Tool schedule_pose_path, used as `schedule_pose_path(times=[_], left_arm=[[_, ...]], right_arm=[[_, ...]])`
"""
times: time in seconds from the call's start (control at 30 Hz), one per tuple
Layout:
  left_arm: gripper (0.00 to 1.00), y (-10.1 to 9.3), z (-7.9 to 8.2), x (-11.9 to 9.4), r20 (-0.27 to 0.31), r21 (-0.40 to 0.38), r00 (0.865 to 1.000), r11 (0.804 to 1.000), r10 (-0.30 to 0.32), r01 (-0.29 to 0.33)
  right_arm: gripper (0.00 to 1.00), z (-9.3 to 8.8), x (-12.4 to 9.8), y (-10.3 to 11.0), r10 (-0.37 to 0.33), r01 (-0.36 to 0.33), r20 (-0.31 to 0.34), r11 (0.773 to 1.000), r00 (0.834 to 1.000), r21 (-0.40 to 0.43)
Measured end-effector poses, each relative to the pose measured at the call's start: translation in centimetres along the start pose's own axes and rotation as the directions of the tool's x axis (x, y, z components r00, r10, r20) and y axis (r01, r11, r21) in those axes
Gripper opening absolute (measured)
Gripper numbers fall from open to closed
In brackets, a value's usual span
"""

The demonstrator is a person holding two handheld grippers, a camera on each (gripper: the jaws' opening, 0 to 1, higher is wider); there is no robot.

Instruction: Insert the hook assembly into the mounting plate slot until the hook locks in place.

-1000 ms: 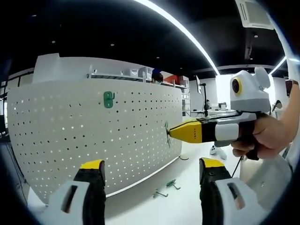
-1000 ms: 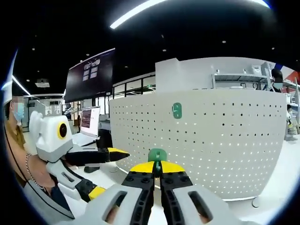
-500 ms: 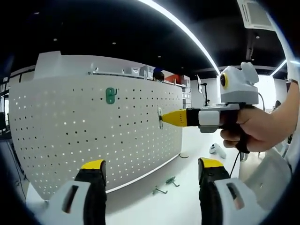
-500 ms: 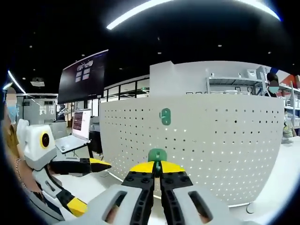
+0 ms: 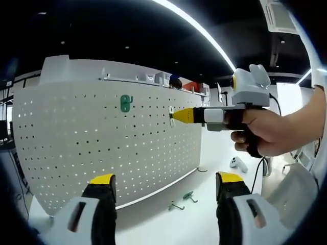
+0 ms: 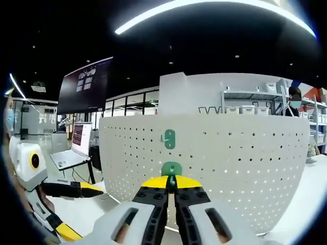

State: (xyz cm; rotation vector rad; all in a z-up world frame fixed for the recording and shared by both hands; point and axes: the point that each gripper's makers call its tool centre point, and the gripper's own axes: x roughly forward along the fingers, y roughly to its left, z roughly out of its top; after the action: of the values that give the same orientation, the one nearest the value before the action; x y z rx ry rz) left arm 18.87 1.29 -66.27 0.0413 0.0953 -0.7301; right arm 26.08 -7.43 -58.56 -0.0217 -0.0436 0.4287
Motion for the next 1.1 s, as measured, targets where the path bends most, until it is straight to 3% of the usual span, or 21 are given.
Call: schedule_pose_path(times=[0.57, 1.1], left_arm=[[0.81, -0.2, -0.7, -0.7, -0.009, -0.017, 1.0, 1.0, -0.003, 0.003], [0.8, -1.0, -1.4, -1.0, -0.012, -0.036, 1.0, 0.999, -0.015, 0.014]], right_arm=[[0.01, 2.1, 3.2, -2.1, -0.033, 0.035, 0.039, 0.999, 0.999, -0.04], [0.01, 2.7, 5.3, -2.9, -0.051, 0.054, 0.056, 0.997, 0.997, -0.055]])
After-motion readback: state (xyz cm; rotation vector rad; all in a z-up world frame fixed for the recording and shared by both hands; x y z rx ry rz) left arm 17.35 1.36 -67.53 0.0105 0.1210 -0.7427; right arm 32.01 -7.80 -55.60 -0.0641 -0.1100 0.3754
